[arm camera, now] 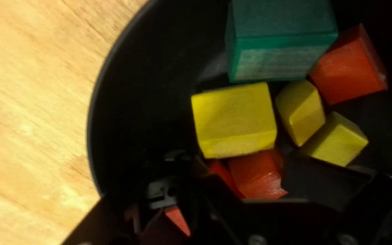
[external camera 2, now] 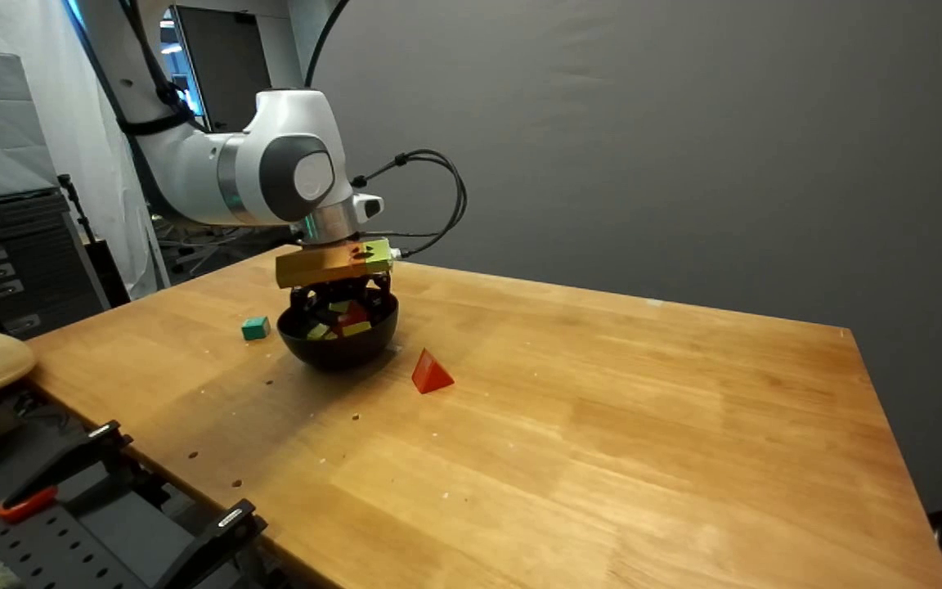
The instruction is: Remove all the objects in the black bowl and put them on the table
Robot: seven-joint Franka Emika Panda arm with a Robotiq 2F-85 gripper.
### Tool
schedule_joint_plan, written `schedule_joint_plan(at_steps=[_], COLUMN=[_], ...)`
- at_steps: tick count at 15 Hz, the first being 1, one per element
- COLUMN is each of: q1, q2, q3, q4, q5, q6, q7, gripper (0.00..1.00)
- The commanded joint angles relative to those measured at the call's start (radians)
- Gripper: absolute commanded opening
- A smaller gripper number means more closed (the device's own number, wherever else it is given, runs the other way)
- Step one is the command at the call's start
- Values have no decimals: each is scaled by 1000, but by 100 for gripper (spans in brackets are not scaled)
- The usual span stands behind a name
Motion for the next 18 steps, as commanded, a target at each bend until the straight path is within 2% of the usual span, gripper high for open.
schedule_joint_plan(at_steps=[1,3,4,5,6,7,13,15,18], q1=[-3,12,17,20,23,27,28,22,-1], q2=[-37,-74,-86,-95,-101,-103,-82,-85,-105], q3=[6,-10,-17,-24,-32,-40,-54,-46,-18], q4=[-13,-35,-41,-43,-46,-46,-42,-47,-62], q5=[32,23,19,18,17,16,32,41,75], q6=[-17,-8,-5,-10,-10,-13,-22,-24,-27], q7=[-25,-13,-9,-6,-4,-3,1,-2,-16], gripper=[27,12,17,47,43,44,88,100,100])
